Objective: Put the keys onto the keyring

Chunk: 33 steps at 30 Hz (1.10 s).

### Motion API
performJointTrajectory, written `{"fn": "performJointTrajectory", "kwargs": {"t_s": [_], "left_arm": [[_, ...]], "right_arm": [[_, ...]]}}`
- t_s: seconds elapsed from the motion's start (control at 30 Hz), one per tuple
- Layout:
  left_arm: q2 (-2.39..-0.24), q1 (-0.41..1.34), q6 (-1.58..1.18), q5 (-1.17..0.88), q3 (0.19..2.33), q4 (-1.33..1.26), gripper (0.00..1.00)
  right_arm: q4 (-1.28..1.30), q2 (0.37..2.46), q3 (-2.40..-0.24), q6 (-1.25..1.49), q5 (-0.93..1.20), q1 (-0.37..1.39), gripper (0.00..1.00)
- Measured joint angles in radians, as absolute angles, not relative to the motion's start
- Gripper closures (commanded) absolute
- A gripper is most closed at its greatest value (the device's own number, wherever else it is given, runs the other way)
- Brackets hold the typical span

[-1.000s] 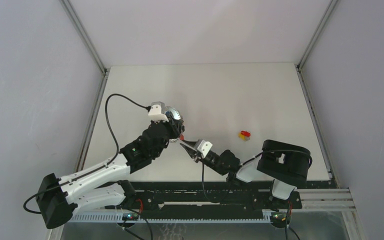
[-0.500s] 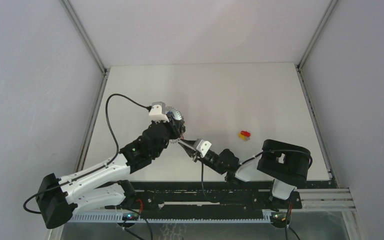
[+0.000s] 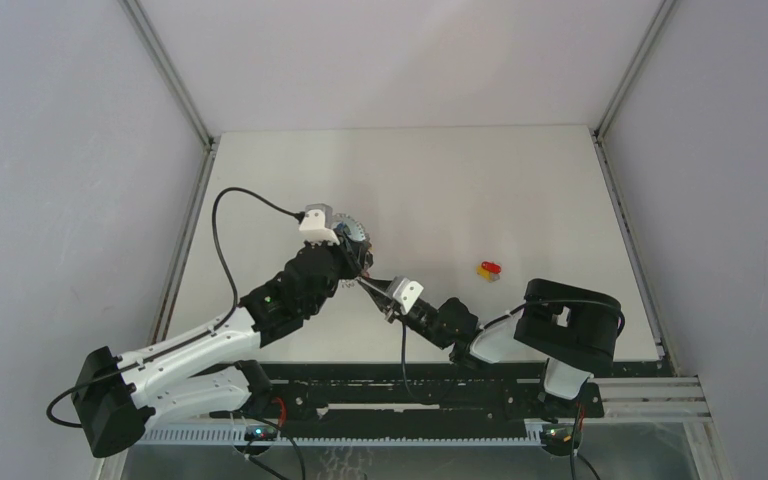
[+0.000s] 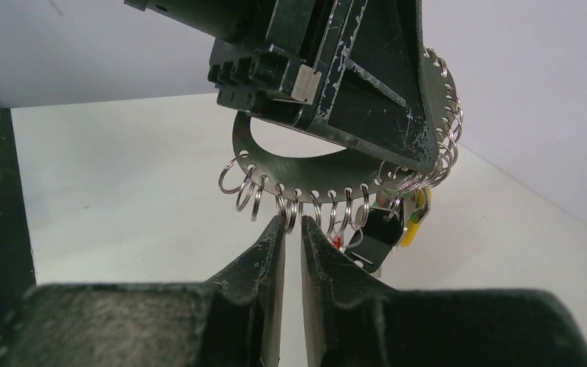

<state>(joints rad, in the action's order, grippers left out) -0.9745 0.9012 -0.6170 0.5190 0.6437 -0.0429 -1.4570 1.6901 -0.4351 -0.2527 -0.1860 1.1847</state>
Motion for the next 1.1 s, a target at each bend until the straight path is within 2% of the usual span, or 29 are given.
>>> {"fn": "performJointTrajectory", "kwargs": {"t_s": [0.43,1.1], "left_arm": [[-0.974,0.901,-0.606,0.512,0.644,-0.043,1.0],[-0.974,0.901,-0.571,0.486,0.644,-0.037,1.0]], "right_arm": [[-1.457,1.696,-0.435,-0.319,-0.194,1.188,0.85],[-1.456,1.71,-0.435,-0.406,-0.179,1.192,0.89]]}}
